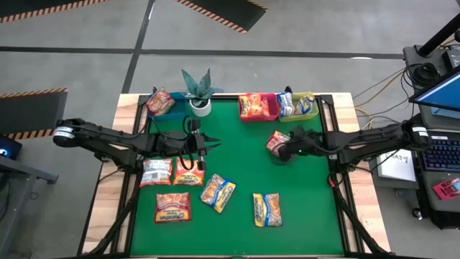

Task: Sort Maruchan noodles
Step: Put the red noodle pack into the blue bin

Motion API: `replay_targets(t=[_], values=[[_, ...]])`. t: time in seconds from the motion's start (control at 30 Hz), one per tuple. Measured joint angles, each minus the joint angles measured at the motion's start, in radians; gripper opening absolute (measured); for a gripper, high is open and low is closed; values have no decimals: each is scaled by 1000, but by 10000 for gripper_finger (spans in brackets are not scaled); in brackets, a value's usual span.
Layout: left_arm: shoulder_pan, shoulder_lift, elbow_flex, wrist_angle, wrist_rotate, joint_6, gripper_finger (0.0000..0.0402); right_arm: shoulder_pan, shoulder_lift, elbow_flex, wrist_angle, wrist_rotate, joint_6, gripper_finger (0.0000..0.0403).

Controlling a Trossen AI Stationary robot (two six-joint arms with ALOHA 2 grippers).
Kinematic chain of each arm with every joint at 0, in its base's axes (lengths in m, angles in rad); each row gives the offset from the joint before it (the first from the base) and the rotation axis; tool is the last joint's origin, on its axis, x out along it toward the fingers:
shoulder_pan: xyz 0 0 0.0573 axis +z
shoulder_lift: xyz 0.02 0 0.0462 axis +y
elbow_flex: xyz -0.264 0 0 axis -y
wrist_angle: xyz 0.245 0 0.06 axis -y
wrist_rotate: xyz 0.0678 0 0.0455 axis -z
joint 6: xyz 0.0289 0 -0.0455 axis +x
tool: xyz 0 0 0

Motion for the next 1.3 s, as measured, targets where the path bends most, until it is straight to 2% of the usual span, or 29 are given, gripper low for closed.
replay_targets(t=[0.17, 0.37, 0.43, 0.57, 0.63, 0.7, 0.97, 1.3], values=[[0, 0, 0, 0, 0, -2, 38, -31, 91, 0, -16, -5, 22, 27], [0, 0, 0, 0, 0, -11, 38, -74, 221, 0, 47, -145, -12, 28], [0, 0, 0, 0, 0, -12, 38, -84, 267, 0, 135, -224, -55, 28], [0, 0, 0, 0, 0, -33, 38, -82, 342, 0, 483, -437, -273, 28], [0, 0, 0, 0, 0, -50, 38, -82, 352, 2, 629, -502, -344, 28], [0, 0, 0, 0, 0, -81, 38, -83, 354, 13, 671, -510, -385, 28], [0, 22, -7, 10, 0, -169, 38, -83, 301, 34, 647, -510, -478, 28], [0, 186, 1, 38, 9, -278, 38, -87, 264, 33, 583, -516, -529, 28]])
